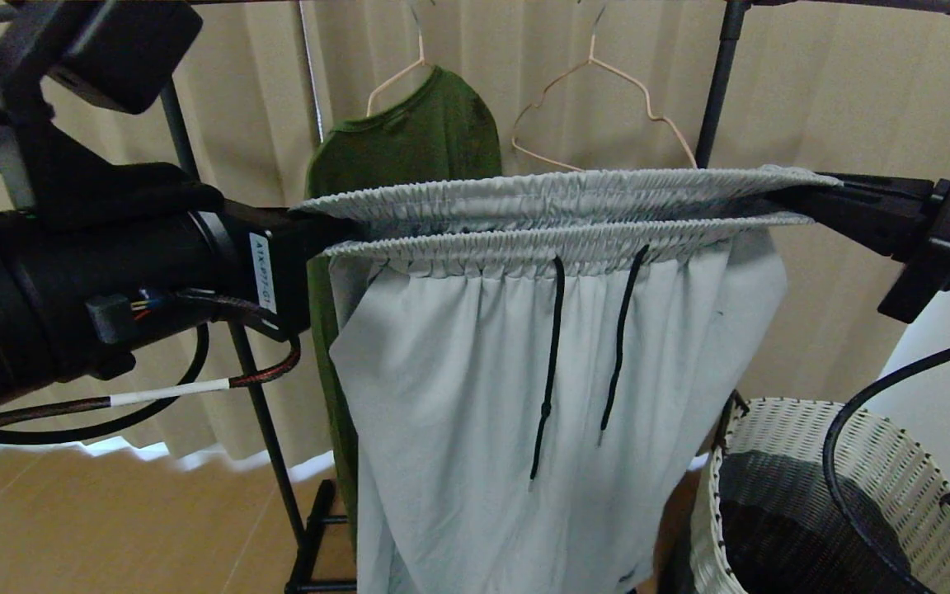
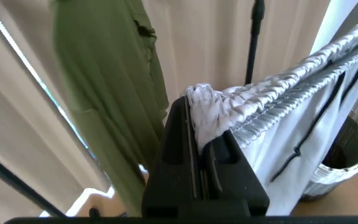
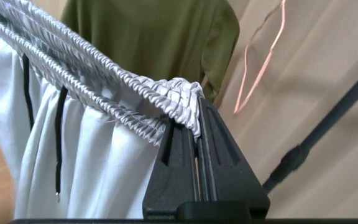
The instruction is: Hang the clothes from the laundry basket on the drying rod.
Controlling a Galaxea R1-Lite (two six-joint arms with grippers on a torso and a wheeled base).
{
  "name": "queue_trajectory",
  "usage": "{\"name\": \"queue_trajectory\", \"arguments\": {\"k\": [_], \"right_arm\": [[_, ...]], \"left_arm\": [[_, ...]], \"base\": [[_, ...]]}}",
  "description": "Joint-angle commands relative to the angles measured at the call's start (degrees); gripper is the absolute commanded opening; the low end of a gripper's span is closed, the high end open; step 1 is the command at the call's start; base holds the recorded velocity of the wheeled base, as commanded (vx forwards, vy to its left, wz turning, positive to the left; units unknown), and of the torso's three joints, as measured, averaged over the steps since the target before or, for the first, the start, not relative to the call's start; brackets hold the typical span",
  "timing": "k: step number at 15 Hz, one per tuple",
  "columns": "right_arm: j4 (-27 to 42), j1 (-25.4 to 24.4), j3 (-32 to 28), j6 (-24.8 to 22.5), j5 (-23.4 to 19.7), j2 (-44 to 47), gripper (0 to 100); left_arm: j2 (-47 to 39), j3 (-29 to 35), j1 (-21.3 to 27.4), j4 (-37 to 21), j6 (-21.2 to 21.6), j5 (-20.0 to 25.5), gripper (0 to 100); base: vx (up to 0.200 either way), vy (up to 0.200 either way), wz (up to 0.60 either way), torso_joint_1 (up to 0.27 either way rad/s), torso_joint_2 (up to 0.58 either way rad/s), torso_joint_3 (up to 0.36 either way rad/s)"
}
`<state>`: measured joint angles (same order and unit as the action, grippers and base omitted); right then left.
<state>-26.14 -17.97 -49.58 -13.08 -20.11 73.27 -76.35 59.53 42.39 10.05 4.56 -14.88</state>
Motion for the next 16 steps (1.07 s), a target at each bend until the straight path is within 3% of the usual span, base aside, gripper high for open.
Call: {"name": "queue_trajectory", "arguments": {"k": [1, 14, 15, 16], "right_arm": [[-0.1, 0.0, 0.8, 0.0, -0.1, -0.8, 0], [0.2, 0.0, 1.0, 0.0, -0.1, -0.8, 0], [0.4, 0.0, 1.4, 0.0, -0.1, -0.8, 100], [0.4, -0.2, 2.1, 0.0, -0.3, -0.9, 100]], "left_arm": [[-0.6, 0.2, 0.2, 0.2, 0.0, -0.1, 0], [-0.6, 0.5, 0.0, 0.2, 0.5, -0.1, 0], [-0.6, 0.4, 0.0, 0.2, 0.5, -0.1, 0], [-0.6, 0.4, -0.2, 0.2, 0.5, -0.1, 0]], "base": [[0.0, 0.0, 0.0, 0.0, 0.0, 0.0], [0.0, 0.0, 0.0, 0.0, 0.0, 0.0], [0.0, 0.0, 0.0, 0.0, 0.0, 0.0], [0.0, 0.0, 0.0, 0.0, 0.0, 0.0]]}}
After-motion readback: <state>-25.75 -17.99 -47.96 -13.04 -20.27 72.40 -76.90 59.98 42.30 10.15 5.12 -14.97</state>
